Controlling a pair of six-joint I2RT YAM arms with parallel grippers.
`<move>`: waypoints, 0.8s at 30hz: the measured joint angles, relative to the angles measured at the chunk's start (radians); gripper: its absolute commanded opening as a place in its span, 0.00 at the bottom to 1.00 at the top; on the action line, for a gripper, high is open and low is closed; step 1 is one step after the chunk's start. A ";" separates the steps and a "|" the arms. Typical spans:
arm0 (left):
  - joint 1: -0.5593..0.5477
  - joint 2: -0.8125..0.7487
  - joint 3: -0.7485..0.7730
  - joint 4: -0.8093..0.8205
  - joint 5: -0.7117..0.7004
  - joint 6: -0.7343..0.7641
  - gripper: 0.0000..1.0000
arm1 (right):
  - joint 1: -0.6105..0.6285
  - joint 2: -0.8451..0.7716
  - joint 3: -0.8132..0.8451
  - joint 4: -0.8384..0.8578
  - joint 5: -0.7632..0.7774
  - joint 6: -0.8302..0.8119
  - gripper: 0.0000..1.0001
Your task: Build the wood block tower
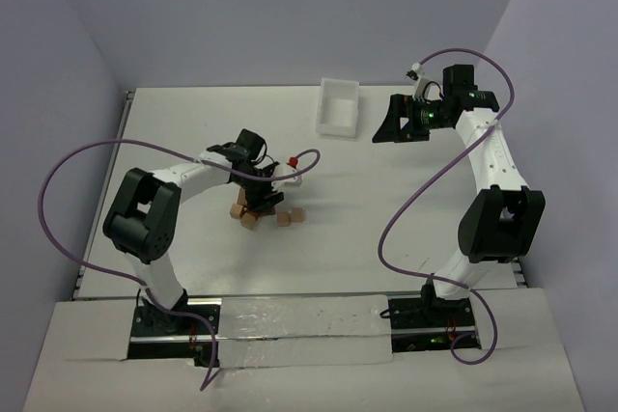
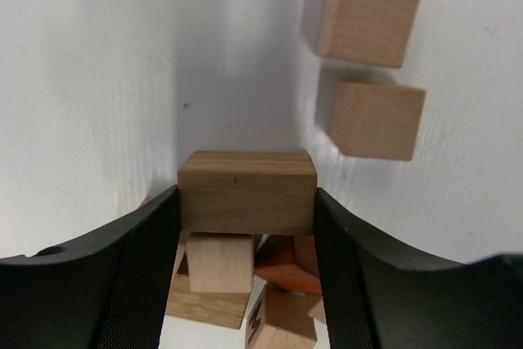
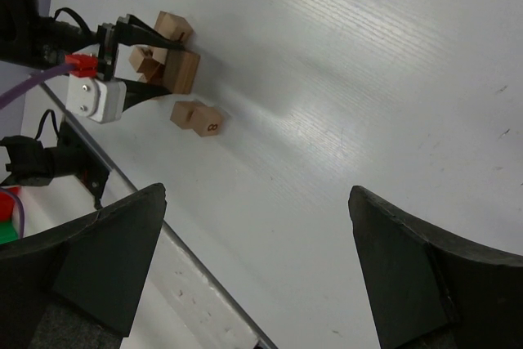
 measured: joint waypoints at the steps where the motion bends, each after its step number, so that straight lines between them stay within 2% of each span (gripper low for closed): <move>1: -0.013 0.000 0.001 -0.002 -0.002 0.000 0.25 | 0.000 0.000 0.000 0.000 0.000 0.000 1.00; 11: -0.200 0.000 0.001 0.010 -0.023 -0.026 0.25 | 0.000 0.000 0.000 -0.003 0.000 0.000 1.00; 17: -0.248 0.019 0.020 0.024 -0.017 -0.061 0.25 | 0.000 0.000 0.000 -0.003 0.000 0.000 1.00; 24: -0.301 0.095 0.121 0.041 -0.015 -0.118 0.25 | 0.000 0.000 0.000 -0.003 0.000 0.000 1.00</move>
